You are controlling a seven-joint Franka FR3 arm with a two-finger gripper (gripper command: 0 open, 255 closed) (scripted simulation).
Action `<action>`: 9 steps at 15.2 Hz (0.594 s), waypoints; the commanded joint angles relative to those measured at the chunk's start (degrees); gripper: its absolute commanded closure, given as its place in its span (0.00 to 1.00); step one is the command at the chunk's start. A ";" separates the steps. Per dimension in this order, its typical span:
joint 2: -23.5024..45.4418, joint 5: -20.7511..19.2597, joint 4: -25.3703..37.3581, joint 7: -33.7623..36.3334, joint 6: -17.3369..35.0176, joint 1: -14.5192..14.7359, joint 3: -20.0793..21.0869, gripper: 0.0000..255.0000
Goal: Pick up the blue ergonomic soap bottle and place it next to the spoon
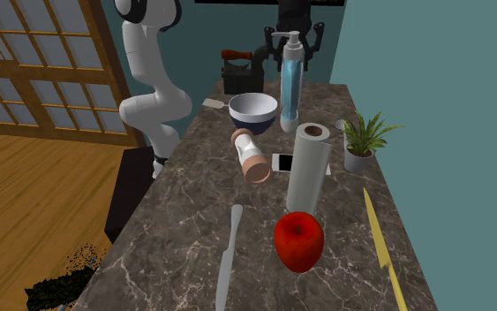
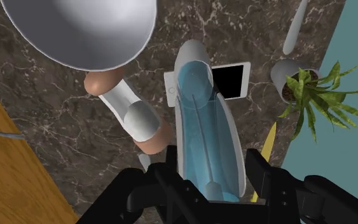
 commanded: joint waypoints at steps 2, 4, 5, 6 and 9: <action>-0.64 0.45 -1.73 2.38 0.81 0.64 1.68 1.00; -1.31 0.81 -3.84 2.53 2.34 0.97 1.45 1.00; -1.62 0.98 -4.86 2.62 3.09 1.13 1.36 1.00; -1.91 1.13 -5.87 2.72 3.84 1.28 1.28 1.00; -2.68 1.54 -8.80 3.05 6.06 1.71 1.13 1.00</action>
